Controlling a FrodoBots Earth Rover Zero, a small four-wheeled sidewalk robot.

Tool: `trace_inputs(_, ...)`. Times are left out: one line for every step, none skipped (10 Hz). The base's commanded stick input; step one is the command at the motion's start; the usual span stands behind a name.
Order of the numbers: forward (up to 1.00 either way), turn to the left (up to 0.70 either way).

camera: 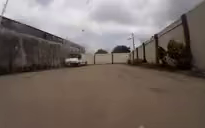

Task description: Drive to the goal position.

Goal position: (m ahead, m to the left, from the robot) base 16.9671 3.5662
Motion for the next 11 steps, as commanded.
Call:
trace_inputs(1.0,-0.06)
trace_inputs(1.0,-0.21)
trace_inputs(1.0,-0.18)
trace_inputs(1.0,-0.03)
trace_inputs(1.0,0.0)
trace_inputs(1.0,0.0)
trace_inputs(1.0,0.0)
trace_inputs(1.0,0.0)
trace_inputs(1.0,0.0)
trace_inputs(1.0,0.0)
trace_inputs(1.0,0.0)
